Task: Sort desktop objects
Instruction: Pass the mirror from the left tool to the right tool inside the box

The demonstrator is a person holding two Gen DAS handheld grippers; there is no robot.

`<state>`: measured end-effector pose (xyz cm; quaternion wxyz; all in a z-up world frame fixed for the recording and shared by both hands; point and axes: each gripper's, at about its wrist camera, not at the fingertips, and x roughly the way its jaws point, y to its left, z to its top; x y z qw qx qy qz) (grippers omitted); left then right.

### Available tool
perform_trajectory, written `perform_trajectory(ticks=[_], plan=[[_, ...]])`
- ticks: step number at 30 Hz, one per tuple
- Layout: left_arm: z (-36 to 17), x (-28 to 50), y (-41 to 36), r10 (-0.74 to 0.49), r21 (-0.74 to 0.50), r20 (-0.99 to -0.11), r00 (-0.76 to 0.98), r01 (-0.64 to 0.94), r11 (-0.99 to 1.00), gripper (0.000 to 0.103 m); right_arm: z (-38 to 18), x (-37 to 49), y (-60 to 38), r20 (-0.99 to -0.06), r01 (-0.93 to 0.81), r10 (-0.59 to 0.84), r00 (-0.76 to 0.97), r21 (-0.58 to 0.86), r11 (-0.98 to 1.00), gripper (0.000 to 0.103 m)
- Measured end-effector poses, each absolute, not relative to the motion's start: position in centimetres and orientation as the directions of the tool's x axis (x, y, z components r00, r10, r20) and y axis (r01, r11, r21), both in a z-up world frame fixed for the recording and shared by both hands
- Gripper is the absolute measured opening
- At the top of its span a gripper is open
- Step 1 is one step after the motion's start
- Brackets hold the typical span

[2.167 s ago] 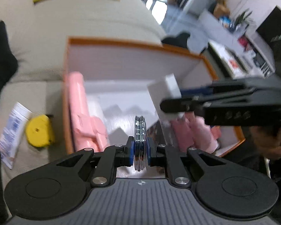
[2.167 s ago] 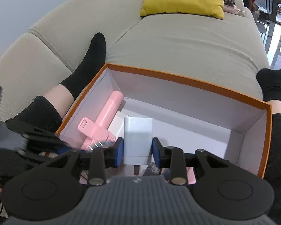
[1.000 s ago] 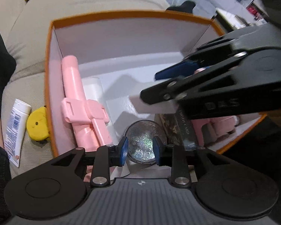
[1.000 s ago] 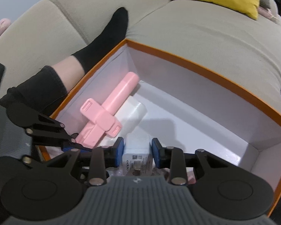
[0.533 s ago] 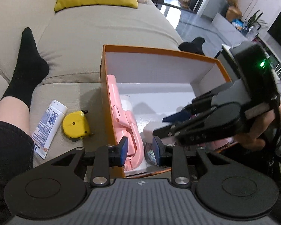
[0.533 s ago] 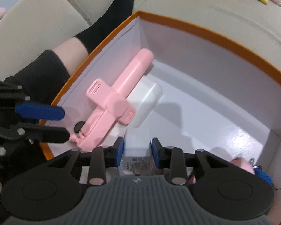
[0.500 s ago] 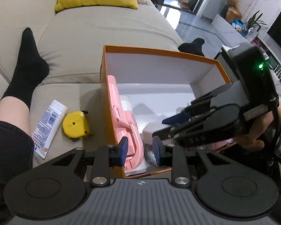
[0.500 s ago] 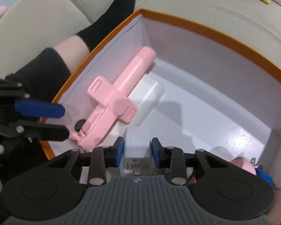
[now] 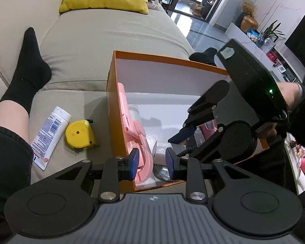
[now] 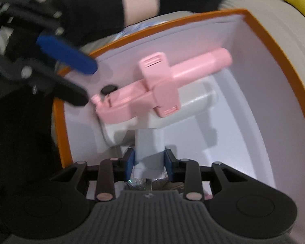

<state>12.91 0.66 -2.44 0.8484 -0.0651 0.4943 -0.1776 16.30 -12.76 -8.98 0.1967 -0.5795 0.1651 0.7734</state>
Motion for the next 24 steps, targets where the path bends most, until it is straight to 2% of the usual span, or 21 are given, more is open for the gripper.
perform_trajectory(ticks=[9, 13, 15, 20, 24], plan=[[-2.6, 13.1, 0.8, -0.372, -0.301, -0.809, 0.455, 0.223, 0.927, 0.033, -8.4, 16.3, -11.9, -0.963, -0.344, -0.029, -0.27, 0.124, -0.931, 0.036], [-2.7, 13.2, 1.0, -0.379, -0.313, -0.803, 0.459, 0.217, 0.925, 0.033, -7.2, 16.8, -10.9, -0.948, -0.397, 0.035, -0.316, 0.098, -0.913, 0.034], [-2.5, 13.2, 1.0, -0.376, -0.308, -0.799, 0.469, 0.217, 0.926, 0.033, -7.0, 17.1, -10.2, -0.944, -0.44, 0.072, -0.323, 0.082, -0.894, 0.021], [-2.0, 13.1, 1.2, -0.378, -0.312, -0.786, 0.489, 0.214, 0.926, 0.033, -9.2, 16.6, -10.4, -0.964, -0.469, 0.131, -0.233, -0.007, -0.883, 0.018], [-2.0, 13.1, 1.3, -0.375, -0.313, -0.785, 0.493, 0.206, 0.927, 0.033, -10.6, 16.0, -11.5, -0.967, -0.427, 0.092, -0.24, 0.02, -0.904, 0.017]])
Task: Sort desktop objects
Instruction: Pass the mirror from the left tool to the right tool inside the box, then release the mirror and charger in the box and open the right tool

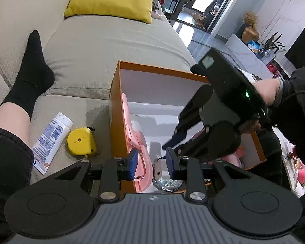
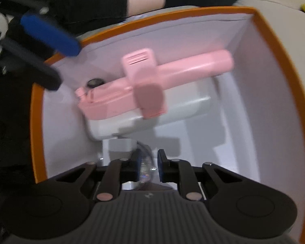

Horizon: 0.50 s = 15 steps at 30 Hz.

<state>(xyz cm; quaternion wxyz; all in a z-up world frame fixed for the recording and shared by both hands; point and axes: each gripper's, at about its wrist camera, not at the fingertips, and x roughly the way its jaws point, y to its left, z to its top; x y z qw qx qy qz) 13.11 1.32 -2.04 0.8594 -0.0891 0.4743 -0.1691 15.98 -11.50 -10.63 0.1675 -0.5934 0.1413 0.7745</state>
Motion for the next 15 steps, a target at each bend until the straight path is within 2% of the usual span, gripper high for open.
perform_trajectory(ticks=[7, 15], plan=[[-2.0, 12.9, 1.5, -0.377, -0.318, -0.781, 0.498, 0.203, 0.926, 0.033, -11.4, 15.6, -13.3, -0.967, -0.38, 0.043, -0.251, 0.058, -0.923, 0.017], [-0.7, 11.7, 1.7, -0.38, -0.314, -0.755, 0.535, 0.214, 0.925, 0.033, -9.7, 15.9, -14.7, -0.948, -0.44, 0.139, -0.286, 0.002, -0.898, 0.018]])
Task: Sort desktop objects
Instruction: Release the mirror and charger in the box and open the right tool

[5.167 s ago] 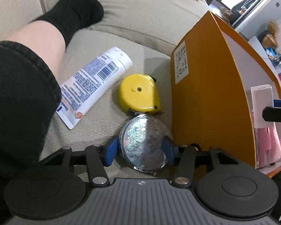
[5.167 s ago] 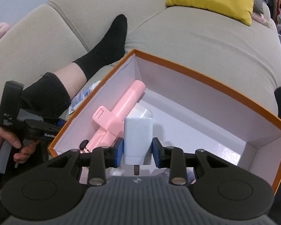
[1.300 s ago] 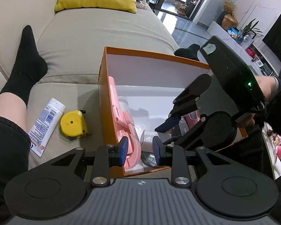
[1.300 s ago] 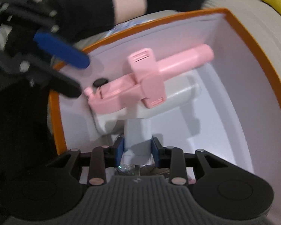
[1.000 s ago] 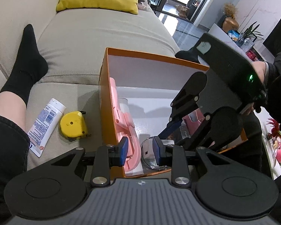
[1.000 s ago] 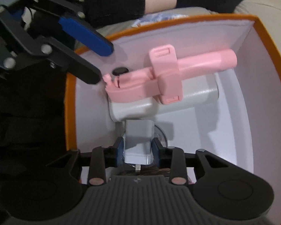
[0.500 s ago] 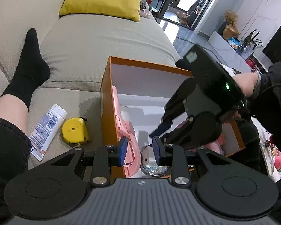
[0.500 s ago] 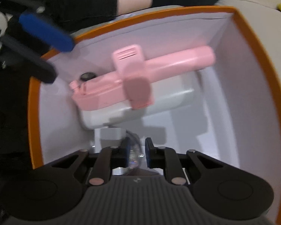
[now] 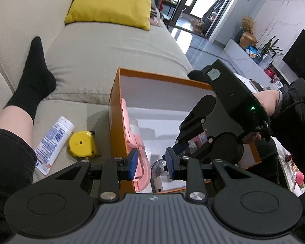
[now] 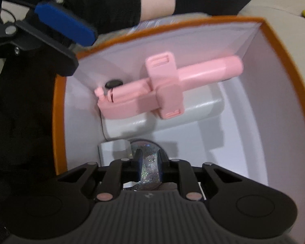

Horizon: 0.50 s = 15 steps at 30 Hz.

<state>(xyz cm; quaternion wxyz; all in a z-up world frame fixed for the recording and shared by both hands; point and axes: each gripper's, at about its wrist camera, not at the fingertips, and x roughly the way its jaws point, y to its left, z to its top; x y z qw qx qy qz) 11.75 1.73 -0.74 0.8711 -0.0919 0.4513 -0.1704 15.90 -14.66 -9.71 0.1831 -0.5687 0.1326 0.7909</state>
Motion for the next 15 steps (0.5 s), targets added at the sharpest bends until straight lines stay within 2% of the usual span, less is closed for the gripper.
perform_trajectory(ticks=[5, 8, 11, 13, 15], plan=[[0.5, 10.3, 2.5, -0.346, -0.272, -0.745, 0.571, 0.214, 0.938, 0.033, -7.1, 16.1, -17.3, -0.895, -0.508, 0.303, -0.328, -0.104, -0.855, 0.018], [1.0, 9.5, 3.5, -0.298, -0.223, -0.75, 0.591, 0.199, 0.954, 0.033, -4.6, 16.2, -17.8, -0.828, -0.566, 0.409, -0.384, -0.14, -0.813, 0.018], [1.0, 9.1, 4.9, -0.229, -0.159, -0.763, 0.604, 0.168, 0.973, 0.033, -1.5, 16.6, -17.7, -0.758, -0.618, 0.463, -0.458, -0.103, -0.78, 0.025], [0.9, 9.3, 5.7, -0.193, -0.119, -0.774, 0.603, 0.161, 0.98, 0.033, 0.0, 14.7, -17.2, -0.732, -0.613, 0.464, -0.5, -0.079, -0.786, 0.026], [0.5, 9.7, 6.5, -0.162, -0.079, -0.785, 0.598, 0.164, 0.983, 0.033, 0.9, 13.4, -17.8, -0.725, -0.583, 0.465, -0.508, -0.108, -0.805, 0.034]])
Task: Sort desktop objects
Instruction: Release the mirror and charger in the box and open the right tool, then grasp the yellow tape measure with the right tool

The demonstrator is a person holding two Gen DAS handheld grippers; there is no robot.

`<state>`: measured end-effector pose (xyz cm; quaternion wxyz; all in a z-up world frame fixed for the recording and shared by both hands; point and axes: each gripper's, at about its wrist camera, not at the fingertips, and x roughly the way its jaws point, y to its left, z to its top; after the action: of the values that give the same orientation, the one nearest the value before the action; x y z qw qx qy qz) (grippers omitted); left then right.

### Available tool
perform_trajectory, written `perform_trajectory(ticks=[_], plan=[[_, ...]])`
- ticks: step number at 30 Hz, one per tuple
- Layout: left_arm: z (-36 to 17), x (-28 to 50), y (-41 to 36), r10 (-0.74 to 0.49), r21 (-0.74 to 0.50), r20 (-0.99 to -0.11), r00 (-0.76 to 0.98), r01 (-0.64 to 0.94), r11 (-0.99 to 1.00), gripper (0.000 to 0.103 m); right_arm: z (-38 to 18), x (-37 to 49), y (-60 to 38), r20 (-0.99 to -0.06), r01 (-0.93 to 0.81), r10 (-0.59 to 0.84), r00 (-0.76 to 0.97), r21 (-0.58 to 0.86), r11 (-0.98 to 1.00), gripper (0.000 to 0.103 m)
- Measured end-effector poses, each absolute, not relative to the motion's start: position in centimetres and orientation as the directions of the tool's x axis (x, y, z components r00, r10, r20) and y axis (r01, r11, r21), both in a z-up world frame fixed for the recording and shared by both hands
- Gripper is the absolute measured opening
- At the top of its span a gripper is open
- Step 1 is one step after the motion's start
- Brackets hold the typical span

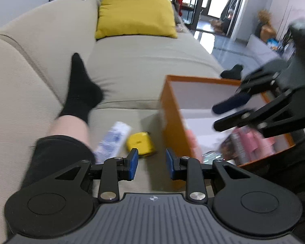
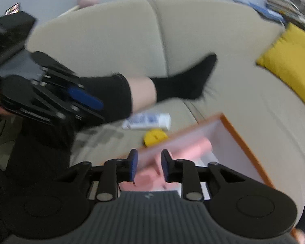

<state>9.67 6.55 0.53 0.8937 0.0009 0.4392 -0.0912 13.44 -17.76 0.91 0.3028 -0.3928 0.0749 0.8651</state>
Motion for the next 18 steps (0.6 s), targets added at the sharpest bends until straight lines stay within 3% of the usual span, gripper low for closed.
perform_trajectory(ticks=[4, 8, 11, 14, 18], plan=[[-0.7, 11.0, 7.7, -0.129, -0.011, -0.808, 0.575, 0.204, 0.979, 0.033, 1.7, 9.7, -17.6, -0.746, -0.49, 0.464, -0.478, -0.212, -0.846, 0.037], [-3.1, 13.0, 8.3, -0.109, 0.028, -0.844, 0.524, 0.246, 0.969, 0.033, 0.2, 5.3, -15.0, -0.831, -0.376, 0.406, -0.381, -0.262, -0.889, 0.046], [-5.4, 14.9, 8.8, -0.083, 0.048, -0.871, 0.483, 0.253, 0.966, 0.033, -2.2, 2.5, -12.3, -0.882, -0.32, 0.386, -0.271, -0.295, -0.9, 0.047], [-7.3, 16.0, 8.9, -0.053, 0.081, -0.883, 0.466, 0.262, 0.962, 0.034, -4.5, 0.7, -9.6, -0.918, -0.279, 0.344, -0.197, -0.284, -0.917, 0.054], [-8.8, 16.4, 9.1, -0.059, 0.074, -0.889, 0.454, 0.27, 0.96, 0.036, -6.9, -0.9, -7.7, -0.949, -0.248, 0.297, -0.11, -0.263, -0.932, 0.056]])
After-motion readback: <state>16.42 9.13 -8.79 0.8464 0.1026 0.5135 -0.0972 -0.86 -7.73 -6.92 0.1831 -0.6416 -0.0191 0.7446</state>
